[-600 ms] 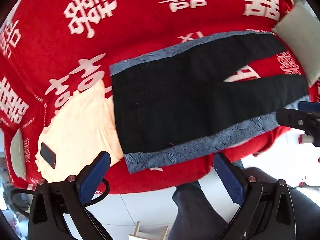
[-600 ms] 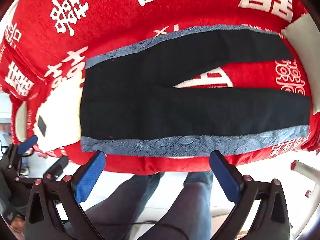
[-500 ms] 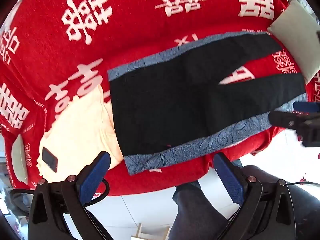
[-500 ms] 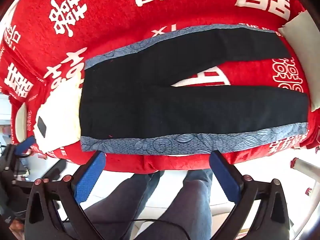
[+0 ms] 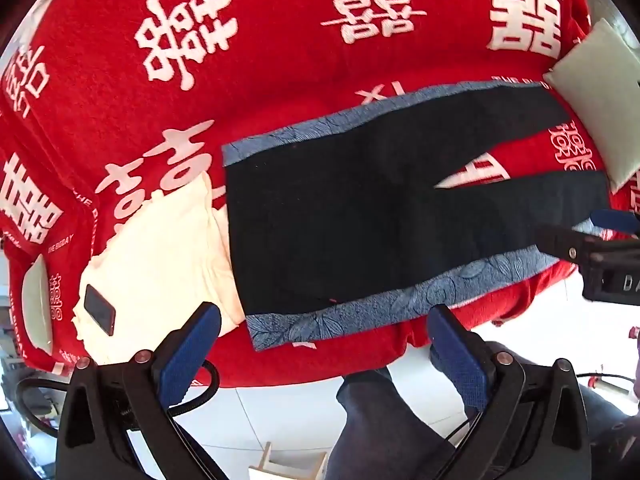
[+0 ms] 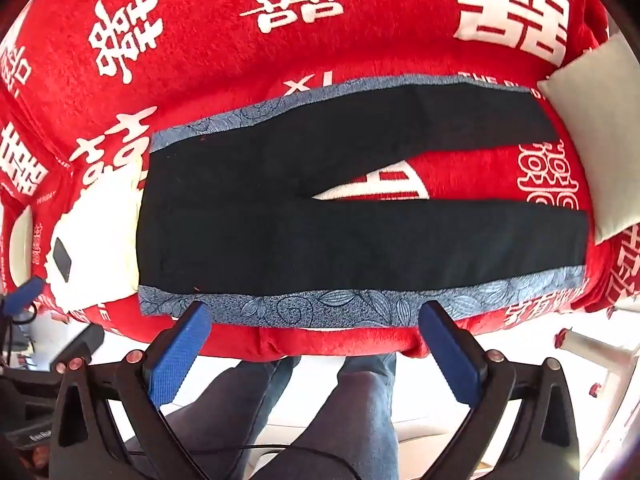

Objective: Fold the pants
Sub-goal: 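Move both grippers over the black trousers toward the waistband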

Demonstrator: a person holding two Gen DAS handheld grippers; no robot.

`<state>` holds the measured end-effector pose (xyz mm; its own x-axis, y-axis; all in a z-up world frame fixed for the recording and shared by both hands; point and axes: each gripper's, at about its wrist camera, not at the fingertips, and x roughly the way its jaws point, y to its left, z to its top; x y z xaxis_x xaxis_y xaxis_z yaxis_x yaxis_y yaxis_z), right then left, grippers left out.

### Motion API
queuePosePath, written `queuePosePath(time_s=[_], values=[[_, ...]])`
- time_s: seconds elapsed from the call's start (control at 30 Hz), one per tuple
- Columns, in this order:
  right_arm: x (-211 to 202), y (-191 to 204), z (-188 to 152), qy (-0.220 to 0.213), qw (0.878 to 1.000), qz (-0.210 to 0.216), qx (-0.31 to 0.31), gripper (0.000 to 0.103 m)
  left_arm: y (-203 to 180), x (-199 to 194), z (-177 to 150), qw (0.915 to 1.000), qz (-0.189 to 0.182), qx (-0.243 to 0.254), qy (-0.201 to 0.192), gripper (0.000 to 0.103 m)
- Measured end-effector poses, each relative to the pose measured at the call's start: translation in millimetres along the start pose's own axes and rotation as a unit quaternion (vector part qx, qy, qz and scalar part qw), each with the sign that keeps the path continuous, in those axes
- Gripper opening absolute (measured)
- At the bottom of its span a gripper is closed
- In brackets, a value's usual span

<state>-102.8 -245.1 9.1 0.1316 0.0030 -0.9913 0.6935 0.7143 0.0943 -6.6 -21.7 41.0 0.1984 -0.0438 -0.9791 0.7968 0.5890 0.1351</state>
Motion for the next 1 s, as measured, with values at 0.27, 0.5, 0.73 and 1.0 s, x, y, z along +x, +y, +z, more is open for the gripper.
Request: queuePosePath(time_s=[0.27, 0.5, 0.73, 1.0], values=[[-3.5, -4.2, 3.7, -0.008, 1.0, 0.006, -0.01, 0.103, 0.4, -0.4, 7.6, 1.0, 0.004, -0.003, -0.001, 0.103], [-5.0, -6.7, 5.7, -0.01, 1.0, 0.005, -0.01, 0.103, -10.4, -4.2, 12.0, 0.9997, 0.014, 0.017, -0.007, 0.103], [-5.1, -10.8, 9.6, -0.008, 1.0, 0.009, -0.009, 0.103, -9.4, -5.4, 15.3, 0.9998, 0.014, 0.008, -0.012, 0.103], [-4.4, -16.3, 15.3, -0.007, 1.0, 0.013, -0.012, 0.103, -16.6, -7.5, 16.4, 0.9997, 0.019, 0.006, -0.015, 0.103]])
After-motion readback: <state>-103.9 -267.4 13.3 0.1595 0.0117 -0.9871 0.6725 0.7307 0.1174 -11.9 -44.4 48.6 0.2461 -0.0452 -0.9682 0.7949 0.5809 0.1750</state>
